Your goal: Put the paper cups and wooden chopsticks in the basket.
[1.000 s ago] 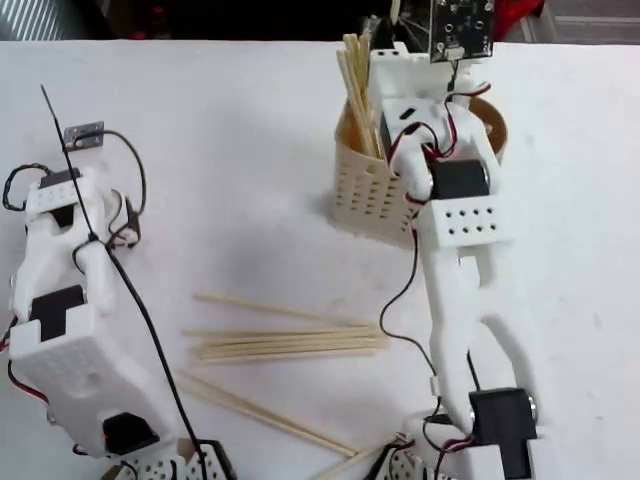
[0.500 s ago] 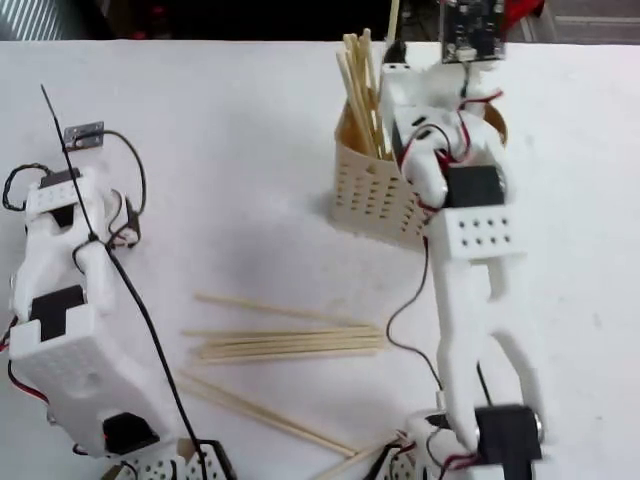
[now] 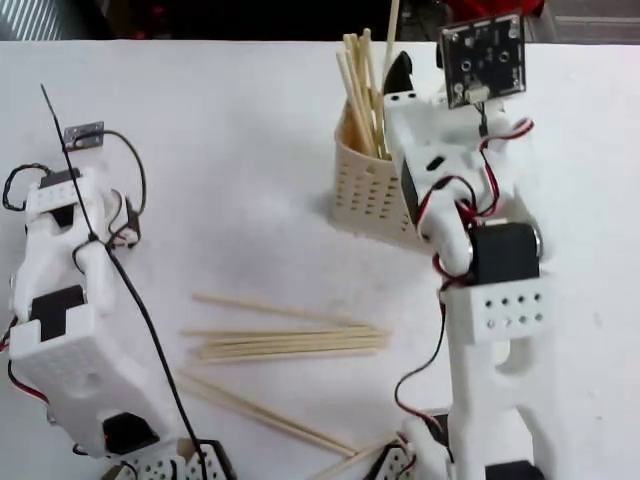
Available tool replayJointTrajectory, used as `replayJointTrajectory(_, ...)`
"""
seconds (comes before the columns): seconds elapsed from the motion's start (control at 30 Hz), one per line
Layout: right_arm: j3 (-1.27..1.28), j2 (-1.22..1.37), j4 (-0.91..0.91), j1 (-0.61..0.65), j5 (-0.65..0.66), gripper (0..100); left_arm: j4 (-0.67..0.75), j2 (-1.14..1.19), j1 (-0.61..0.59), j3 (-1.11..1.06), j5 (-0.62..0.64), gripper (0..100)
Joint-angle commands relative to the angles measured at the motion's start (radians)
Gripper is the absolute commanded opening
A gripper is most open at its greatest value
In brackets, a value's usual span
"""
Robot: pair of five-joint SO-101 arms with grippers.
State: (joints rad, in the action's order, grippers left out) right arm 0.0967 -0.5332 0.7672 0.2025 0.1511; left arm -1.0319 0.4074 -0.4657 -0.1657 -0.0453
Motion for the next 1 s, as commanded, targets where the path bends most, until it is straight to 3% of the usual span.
replayJointTrajectory(0.0, -0.15, 0.101, -0.041, 0.022, -0.009, 13.0, 0.006, 0.004, 0.004, 0.037, 0.006, 11)
replayJointTrajectory(0.27, -0.341, 0.467, -0.325, 0.048, -0.058, 12.8, 0.006, 0.004, 0.004, 0.037, 0.006, 11)
replayJointTrajectory(0.47, -0.44, 0.55, -0.325, -0.027, -0.066, 12.7, 0.006, 0.004, 0.005, 0.037, 0.006, 11)
replayJointTrajectory(0.97, -0.419, 0.628, -0.219, -0.05, -0.058, 11.1, 0.006, 0.004, 0.005, 0.037, 0.006, 11)
